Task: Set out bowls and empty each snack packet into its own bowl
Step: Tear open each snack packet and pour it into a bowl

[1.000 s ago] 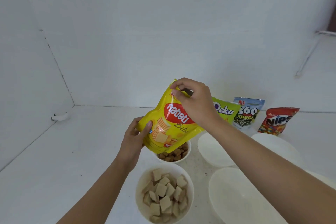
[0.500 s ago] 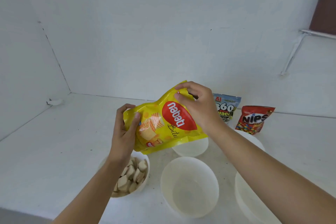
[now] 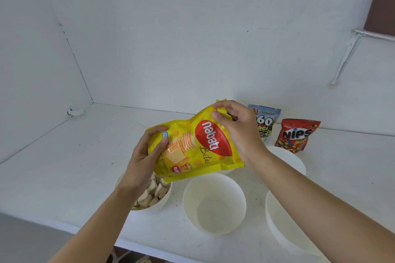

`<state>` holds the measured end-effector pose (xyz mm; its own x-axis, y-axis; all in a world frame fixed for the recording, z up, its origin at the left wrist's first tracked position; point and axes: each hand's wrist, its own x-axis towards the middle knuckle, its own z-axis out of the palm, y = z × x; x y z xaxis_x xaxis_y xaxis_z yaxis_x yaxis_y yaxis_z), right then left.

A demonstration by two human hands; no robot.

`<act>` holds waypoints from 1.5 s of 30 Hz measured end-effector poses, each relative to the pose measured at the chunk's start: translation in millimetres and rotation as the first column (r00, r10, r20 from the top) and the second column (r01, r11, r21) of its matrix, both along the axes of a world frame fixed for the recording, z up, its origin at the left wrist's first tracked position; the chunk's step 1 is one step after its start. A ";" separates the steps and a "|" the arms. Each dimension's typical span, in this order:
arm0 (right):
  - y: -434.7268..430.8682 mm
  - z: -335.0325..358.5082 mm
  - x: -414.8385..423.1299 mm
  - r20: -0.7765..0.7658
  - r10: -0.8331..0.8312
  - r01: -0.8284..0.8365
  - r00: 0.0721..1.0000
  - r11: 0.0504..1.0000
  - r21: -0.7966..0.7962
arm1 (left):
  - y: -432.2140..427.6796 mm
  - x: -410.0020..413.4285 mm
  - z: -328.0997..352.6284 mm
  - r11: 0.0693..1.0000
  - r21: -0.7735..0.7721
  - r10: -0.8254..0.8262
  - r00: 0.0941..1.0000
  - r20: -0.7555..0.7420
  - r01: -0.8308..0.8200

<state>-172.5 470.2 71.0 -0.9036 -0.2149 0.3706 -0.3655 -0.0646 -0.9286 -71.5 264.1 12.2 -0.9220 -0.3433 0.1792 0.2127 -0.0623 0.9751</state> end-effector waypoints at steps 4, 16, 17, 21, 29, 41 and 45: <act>9.5 -6.9 5.1 -0.001 0.032 -0.032 0.999 0.999 0.009 | -3.2 5.9 6.1 0.998 -0.067 -0.005 1.000 0.002 0.005; 32.1 -19.1 26.0 0.050 0.164 -0.171 0.985 0.971 0.170 | -15.7 25.4 19.0 0.961 -0.269 -0.065 0.998 0.009 0.065; 32.6 -20.0 28.0 0.055 0.172 -0.179 0.983 0.970 0.163 | -16.2 26.2 19.6 0.959 -0.275 -0.064 0.998 0.009 0.064; 36.4 -27.2 31.1 0.071 0.179 -0.188 0.981 0.971 0.146 | -18.5 27.0 22.8 0.940 -0.335 -0.061 0.998 0.027 0.067; 42.1 -48.0 35.3 0.117 0.165 -0.178 0.979 0.978 0.109 | -16.1 25.3 23.0 0.892 -0.446 -0.064 0.997 0.048 0.079; 45.1 -68.8 42.6 0.215 0.175 -0.177 0.961 0.984 -0.010 | -15.2 22.0 22.6 0.817 -0.573 -0.041 0.998 0.045 0.059; 45.0 -69.4 43.3 0.221 0.166 -0.168 0.961 0.986 -0.008 | -13.7 21.3 24.0 0.810 -0.584 -0.045 0.998 0.045 0.063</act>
<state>-129.2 515.1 1.6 -0.9134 -0.3728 0.1635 -0.1371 -0.0966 -0.9858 -50.2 250.5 36.3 -0.9435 -0.1319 0.3040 0.1982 0.5107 0.8366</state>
